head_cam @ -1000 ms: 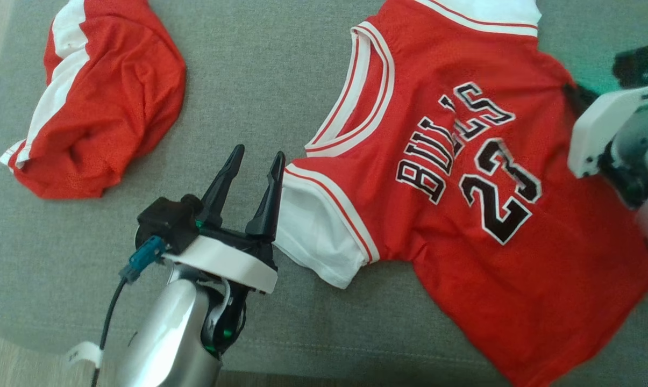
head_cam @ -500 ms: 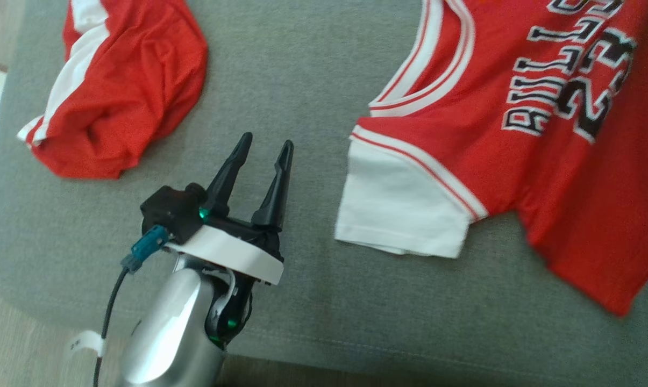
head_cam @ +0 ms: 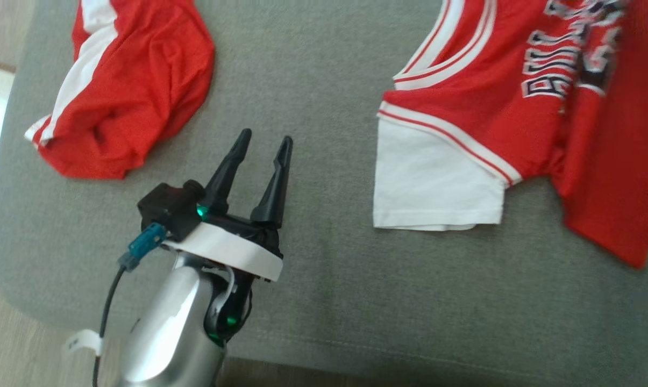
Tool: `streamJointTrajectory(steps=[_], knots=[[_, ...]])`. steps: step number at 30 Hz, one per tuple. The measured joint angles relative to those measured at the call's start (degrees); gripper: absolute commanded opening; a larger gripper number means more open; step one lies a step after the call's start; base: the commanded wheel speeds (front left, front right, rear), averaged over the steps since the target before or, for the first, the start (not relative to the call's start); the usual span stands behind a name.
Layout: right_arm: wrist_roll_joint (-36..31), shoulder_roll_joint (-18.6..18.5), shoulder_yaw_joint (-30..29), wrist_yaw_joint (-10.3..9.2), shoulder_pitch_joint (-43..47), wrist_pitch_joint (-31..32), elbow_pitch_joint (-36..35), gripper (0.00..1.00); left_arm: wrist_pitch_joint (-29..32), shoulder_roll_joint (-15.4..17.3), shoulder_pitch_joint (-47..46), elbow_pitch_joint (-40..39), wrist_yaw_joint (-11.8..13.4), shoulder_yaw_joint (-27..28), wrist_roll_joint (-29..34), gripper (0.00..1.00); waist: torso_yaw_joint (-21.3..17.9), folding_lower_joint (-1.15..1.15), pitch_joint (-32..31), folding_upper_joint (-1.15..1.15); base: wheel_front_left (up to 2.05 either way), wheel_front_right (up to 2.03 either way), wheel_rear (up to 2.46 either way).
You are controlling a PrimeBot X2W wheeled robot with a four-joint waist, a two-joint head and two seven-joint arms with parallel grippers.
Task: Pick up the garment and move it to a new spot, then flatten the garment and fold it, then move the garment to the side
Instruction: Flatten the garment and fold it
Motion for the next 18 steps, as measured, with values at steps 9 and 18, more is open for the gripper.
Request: streamJointTrajectory(steps=[9,18], knots=[[6.3,8.9,-4.8,0.00,12.5,-7.4,1.5,1.00,0.0,0.0,1.8,0.8,0.0,1.9,0.9,1.00,-4.1,0.00,-6.6,0.00,0.00,0.00,0.00],[15.6,14.5,-8.3,0.00,33.0,-9.0,-13.2,1.00,0.0,0.1,7.3,1.3,0.7,3.4,1.4,1.00,-8.6,0.00,-15.3,0.00,0.00,0.00,0.00]])
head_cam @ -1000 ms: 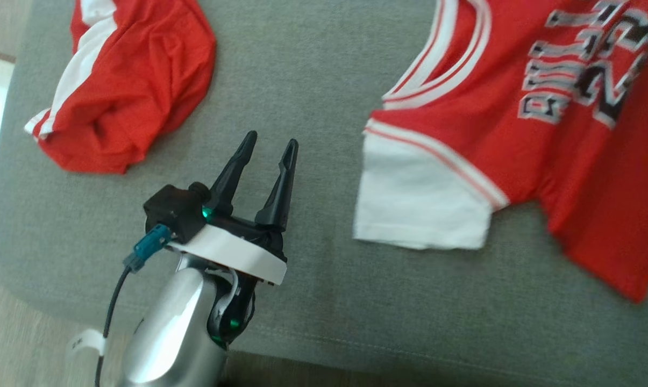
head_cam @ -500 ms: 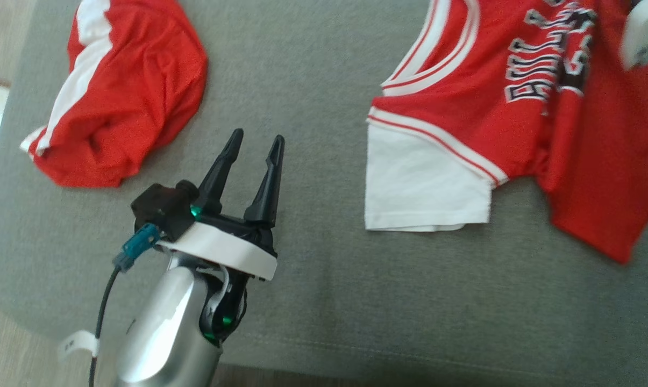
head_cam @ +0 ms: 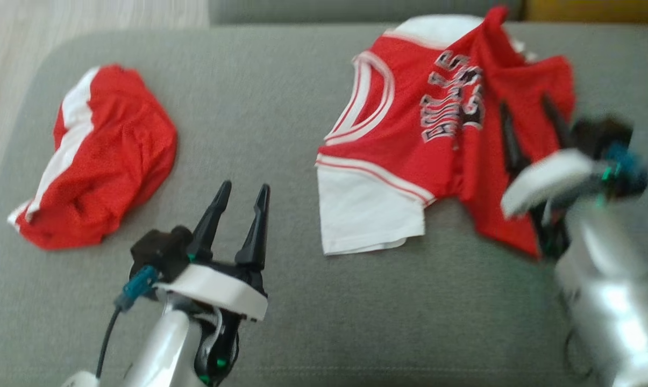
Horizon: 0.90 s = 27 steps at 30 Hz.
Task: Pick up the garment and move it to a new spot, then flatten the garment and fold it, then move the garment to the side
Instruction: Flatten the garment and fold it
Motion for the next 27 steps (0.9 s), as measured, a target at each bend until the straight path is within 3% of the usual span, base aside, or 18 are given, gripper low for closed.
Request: streamJointTrajectory(steps=[8,13,23,27], knots=[[-2.5,4.6,-8.0,0.00,22.3,-0.1,-19.9,1.00,0.0,0.1,3.9,0.1,0.8,1.6,0.0,1.00,-4.0,0.00,-5.6,0.00,0.00,0.00,0.00],[-6.6,6.8,-11.2,0.00,30.5,-0.1,-27.2,1.00,0.0,0.1,4.7,0.5,0.8,1.6,0.0,1.00,-5.9,0.00,-6.8,0.00,0.00,0.00,0.00],[-8.3,7.8,-12.2,0.00,32.6,2.8,-35.3,1.00,0.0,0.1,4.3,2.0,0.3,0.6,0.0,1.00,-8.3,0.00,-5.1,0.00,0.00,0.00,0.00],[-8.2,7.9,-12.5,0.00,32.7,3.3,-36.8,1.00,0.0,0.1,2.5,6.5,0.2,-2.3,0.0,1.00,-9.3,0.00,-4.0,0.00,0.00,0.00,0.00]])
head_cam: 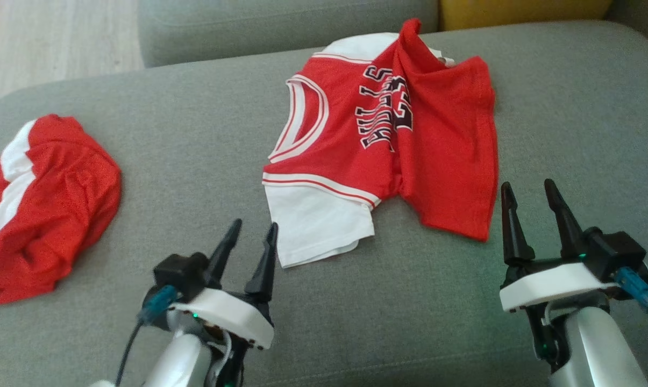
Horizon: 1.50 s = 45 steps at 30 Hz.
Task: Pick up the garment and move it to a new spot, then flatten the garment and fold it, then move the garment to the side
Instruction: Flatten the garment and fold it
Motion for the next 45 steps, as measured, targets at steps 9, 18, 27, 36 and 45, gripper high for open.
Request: streamJointTrajectory(steps=[9,18,27,36,45], knots=[[0.3,0.1,-0.7,0.00,0.0,0.4,-1.9,1.00,2.7,-0.1,-5.3,12.2,1.4,-3.5,0.1,1.00,-2.0,0.00,3.0,0.00,0.00,0.00,0.00],[0.7,0.1,-0.8,0.00,0.0,0.4,-2.3,1.00,4.7,-0.1,-8.6,19.3,2.0,-4.1,0.4,1.00,-3.4,0.00,4.6,0.00,0.00,0.00,0.00],[1.2,0.1,-0.6,0.00,-0.1,0.3,-2.3,1.00,7.6,-0.1,-11.4,22.0,0.8,-5.4,0.1,1.00,-4.4,0.00,5.2,0.00,0.00,0.00,0.00],[1.2,0.1,-1.6,0.00,-0.5,0.1,-2.2,1.00,10.4,0.5,-14.0,23.3,-0.7,-7.7,0.4,0.00,-4.6,0.00,5.9,0.00,0.00,0.00,0.00],[1.3,0.1,-3.2,0.00,-1.3,2.3,1.0,1.00,3.4,-0.1,-12.8,22.0,0.3,-6.9,-1.8,0.00,-3.2,0.00,5.0,0.00,0.00,0.00,0.00]])
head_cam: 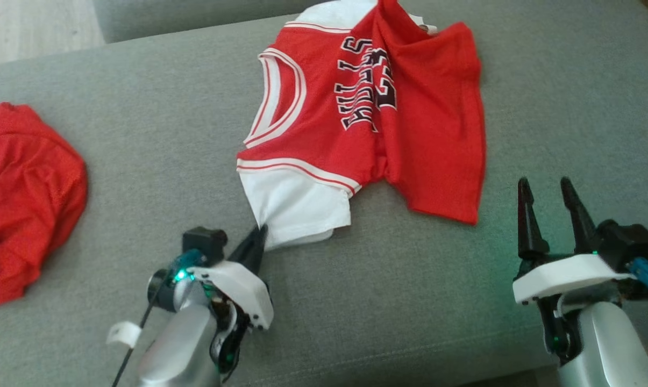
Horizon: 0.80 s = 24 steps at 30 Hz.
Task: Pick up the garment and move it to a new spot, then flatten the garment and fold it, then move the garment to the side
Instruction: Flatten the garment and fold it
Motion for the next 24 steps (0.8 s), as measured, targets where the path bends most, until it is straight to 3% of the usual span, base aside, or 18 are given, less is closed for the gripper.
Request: streamJointTrajectory(steps=[11,24], knots=[[8.3,0.0,-0.1,0.00,0.0,8.3,11.7,1.00,-3.4,0.0,1.4,-13.2,1.4,4.9,0.0,0.00,4.1,0.00,-1.0,0.00,0.00,0.00,0.00],[16.6,0.0,1.8,0.00,-5.9,7.3,22.3,1.00,-3.4,0.0,5.5,-19.2,0.8,7.0,2.3,0.00,6.5,0.00,-0.1,0.00,0.00,0.00,0.00]])
